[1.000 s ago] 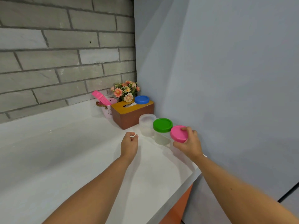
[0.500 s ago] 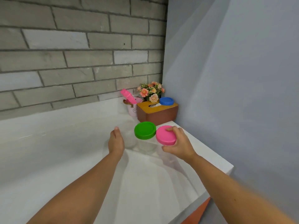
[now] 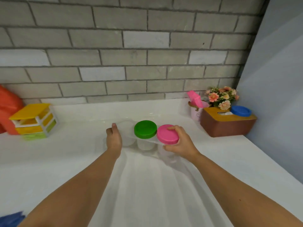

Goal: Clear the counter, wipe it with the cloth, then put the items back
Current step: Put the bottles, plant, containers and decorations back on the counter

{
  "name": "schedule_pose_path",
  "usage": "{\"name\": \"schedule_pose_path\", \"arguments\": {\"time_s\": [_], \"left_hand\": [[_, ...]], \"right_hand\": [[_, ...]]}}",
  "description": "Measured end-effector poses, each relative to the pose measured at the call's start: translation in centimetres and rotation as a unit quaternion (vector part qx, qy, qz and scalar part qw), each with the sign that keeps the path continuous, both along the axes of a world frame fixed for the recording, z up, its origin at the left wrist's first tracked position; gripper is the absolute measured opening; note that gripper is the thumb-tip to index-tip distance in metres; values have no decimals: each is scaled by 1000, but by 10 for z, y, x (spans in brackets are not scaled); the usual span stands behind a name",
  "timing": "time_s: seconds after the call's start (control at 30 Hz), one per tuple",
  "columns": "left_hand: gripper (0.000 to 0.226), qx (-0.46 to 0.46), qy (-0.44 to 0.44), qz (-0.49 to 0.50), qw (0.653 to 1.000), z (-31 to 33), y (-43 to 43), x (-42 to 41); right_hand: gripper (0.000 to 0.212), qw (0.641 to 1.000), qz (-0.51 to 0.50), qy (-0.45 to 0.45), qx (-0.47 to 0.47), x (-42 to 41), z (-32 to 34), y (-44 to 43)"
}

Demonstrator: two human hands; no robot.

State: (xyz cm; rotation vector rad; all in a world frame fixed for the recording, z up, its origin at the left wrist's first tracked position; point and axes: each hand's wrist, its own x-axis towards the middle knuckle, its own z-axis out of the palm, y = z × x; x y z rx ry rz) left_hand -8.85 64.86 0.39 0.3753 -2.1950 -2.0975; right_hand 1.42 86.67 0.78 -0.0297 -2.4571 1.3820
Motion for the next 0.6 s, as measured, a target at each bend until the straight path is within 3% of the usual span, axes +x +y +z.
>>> {"name": "schedule_pose_path", "arguments": {"time_s": [0.17, 0.6], "left_hand": [[53, 12, 0, 39, 999, 1, -70, -29], [41, 39, 17, 64, 997, 0, -198, -101]], "right_hand": [[73, 999, 46, -4, -5, -46, 5, -61], [78, 998, 55, -40, -9, -149, 13, -179]]}}
